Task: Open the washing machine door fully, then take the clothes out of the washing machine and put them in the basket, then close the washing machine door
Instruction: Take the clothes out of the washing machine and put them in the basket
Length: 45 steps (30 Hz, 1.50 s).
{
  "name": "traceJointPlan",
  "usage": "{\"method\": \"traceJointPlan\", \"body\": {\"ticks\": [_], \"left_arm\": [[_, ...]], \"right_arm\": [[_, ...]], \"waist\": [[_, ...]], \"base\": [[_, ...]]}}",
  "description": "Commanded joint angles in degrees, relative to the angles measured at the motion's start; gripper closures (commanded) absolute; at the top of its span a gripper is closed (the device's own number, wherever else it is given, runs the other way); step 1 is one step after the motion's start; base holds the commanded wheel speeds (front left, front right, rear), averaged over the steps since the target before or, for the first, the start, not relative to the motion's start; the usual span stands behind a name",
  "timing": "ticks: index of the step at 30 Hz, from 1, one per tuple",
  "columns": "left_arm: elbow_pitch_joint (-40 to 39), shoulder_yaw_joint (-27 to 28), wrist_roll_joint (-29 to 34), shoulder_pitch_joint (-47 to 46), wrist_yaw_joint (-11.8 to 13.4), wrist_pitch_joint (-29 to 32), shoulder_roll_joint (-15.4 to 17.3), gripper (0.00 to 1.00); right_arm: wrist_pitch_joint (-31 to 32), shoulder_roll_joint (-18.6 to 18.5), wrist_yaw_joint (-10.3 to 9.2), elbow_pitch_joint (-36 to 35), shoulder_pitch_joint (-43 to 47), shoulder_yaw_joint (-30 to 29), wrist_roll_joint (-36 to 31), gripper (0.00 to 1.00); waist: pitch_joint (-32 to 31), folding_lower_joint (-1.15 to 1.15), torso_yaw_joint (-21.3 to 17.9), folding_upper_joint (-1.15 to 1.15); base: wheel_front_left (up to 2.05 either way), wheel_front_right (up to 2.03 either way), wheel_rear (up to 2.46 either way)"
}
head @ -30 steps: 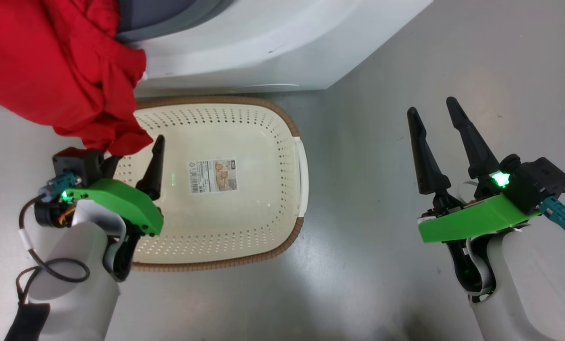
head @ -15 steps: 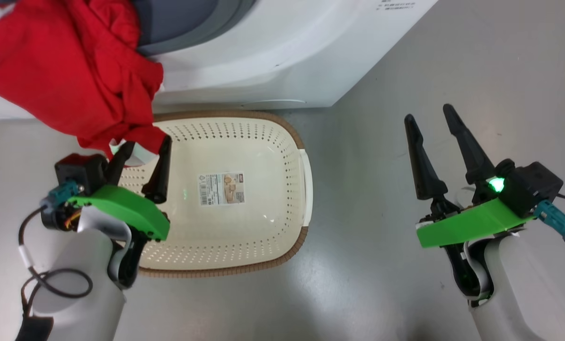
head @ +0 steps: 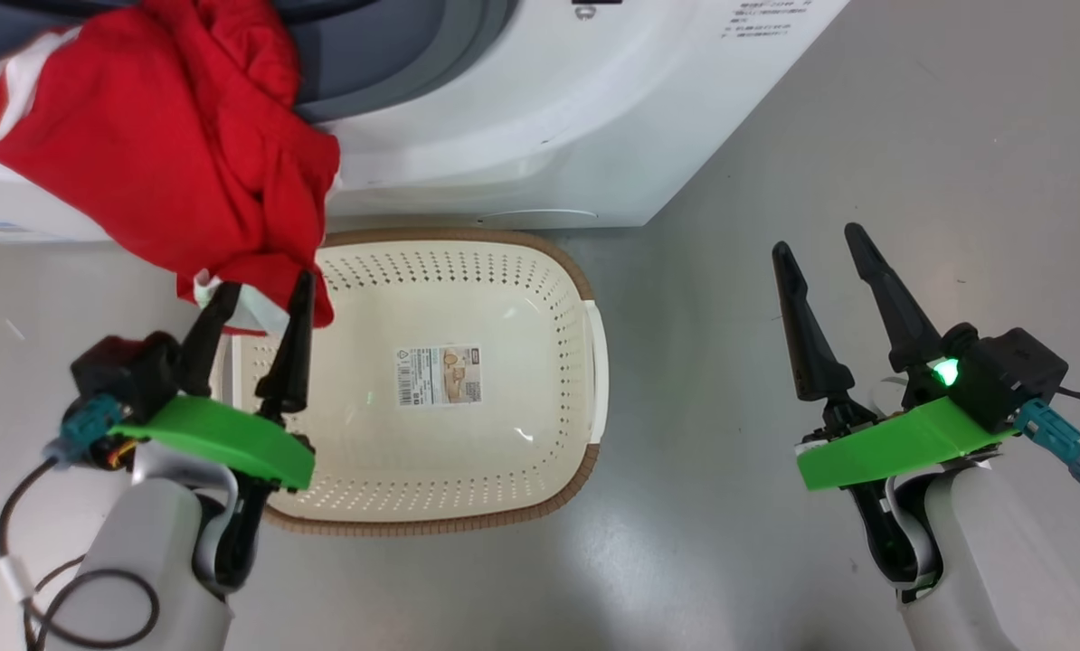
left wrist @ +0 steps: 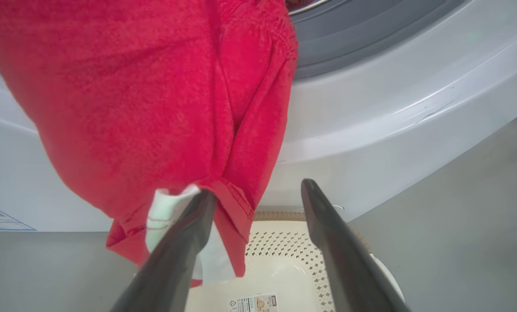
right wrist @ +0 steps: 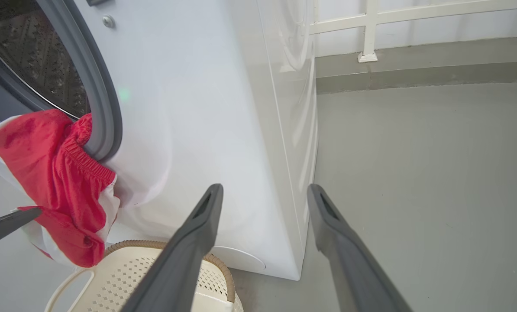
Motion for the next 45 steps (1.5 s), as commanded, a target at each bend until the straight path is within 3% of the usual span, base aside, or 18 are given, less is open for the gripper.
{"method": "traceJointPlan", "body": {"ticks": [1,14,26,45], "left_arm": [[-3.02,2.89,1.1,2.65,-0.31,-0.35,1.73,0.0],[-15.46,8.27,4.06,12.45,-0.31,-0.35,1.34,0.0],[-26.18,12.83,7.62,22.78,-0.31,-0.35,-1.58,0.0],[-25.02,14.18,7.18,20.35,-0.31,-0.35,-1.71,0.0]], "right_arm": [[-0.36,0.13,0.36,-1.13,1.46,0.99,-0.85,0.0],[-0.36,0.13,0.36,-1.04,2.38,0.53,-1.02,0.0],[-0.36,0.13,0.36,-1.14,2.85,0.71,-0.96,0.0],[-0.36,0.13,0.36,-1.07,2.58,0.67,-0.49,0.0]], "waist": [[-0.17,0.0,0.13,0.0],[-1.12,0.0,0.8,0.0],[-1.48,0.0,0.37,0.0],[-1.56,0.0,-0.08,0.0]], "base": [[0.0,0.0,0.0],[0.0,0.0,0.0],[0.0,0.0,0.0],[0.0,0.0,0.0]]}}
